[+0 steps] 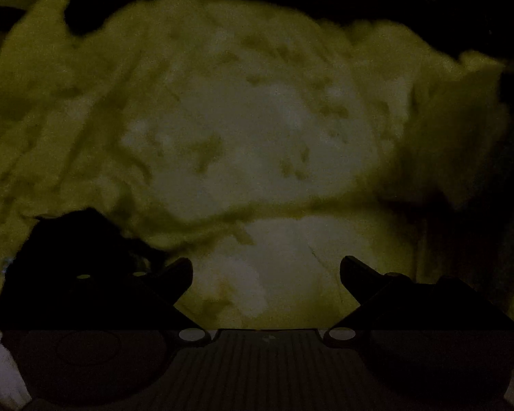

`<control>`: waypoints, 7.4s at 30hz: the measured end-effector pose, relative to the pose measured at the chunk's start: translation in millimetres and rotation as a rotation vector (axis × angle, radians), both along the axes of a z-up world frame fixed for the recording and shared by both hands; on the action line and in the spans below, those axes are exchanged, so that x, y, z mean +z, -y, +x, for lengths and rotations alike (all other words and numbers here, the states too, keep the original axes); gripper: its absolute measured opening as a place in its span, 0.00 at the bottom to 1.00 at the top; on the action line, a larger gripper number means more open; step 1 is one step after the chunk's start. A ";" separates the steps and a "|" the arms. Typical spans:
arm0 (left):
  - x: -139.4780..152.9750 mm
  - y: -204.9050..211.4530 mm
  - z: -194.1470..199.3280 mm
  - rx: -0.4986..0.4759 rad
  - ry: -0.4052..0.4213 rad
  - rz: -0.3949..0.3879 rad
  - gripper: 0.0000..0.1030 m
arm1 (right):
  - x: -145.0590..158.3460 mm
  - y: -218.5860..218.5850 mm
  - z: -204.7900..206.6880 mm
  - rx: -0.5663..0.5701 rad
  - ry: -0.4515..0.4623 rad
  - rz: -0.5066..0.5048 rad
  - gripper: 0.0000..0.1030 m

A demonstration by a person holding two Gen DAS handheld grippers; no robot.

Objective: Fold large clothes

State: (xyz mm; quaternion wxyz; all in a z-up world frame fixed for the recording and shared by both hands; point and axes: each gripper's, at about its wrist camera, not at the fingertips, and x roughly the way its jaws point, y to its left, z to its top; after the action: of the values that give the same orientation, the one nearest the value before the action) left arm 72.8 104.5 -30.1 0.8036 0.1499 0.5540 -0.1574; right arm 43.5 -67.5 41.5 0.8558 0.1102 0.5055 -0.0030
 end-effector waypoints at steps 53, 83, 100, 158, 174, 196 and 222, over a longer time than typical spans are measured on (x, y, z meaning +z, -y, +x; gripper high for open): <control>17.6 -85.0 55.9 0.272 0.023 0.015 1.00 | 12.1 -77.8 -87.6 0.736 -0.150 0.182 0.04; -48.8 49.0 137.0 -0.447 0.252 0.087 1.00 | -126.8 -29.8 39.5 0.124 -0.144 -0.063 0.59; -13.3 -16.6 152.2 -0.073 0.252 0.067 0.28 | -76.7 113.4 -59.3 -0.466 -0.139 -0.079 0.08; 94.5 34.8 58.6 -0.223 0.223 -0.384 0.38 | -115.0 -83.0 -8.5 0.338 -0.140 -0.415 0.22; 48.3 -54.0 79.2 -0.009 0.099 -0.142 0.42 | -77.6 105.8 -182.3 -0.592 -0.242 0.078 0.05; -6.0 -38.4 73.0 0.133 0.146 0.110 0.31 | -92.6 103.7 -173.0 -0.588 -0.259 0.052 0.05; -53.1 59.2 211.7 -0.131 -0.005 -0.103 1.00 | -138.5 75.9 -20.6 -0.474 -0.258 -0.042 0.64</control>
State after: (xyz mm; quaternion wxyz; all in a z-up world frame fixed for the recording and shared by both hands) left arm 284.5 45.3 -83.2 0.7969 0.1440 0.5360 -0.2385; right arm 22.9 -143.4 -97.0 0.7618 0.2066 0.5702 -0.2277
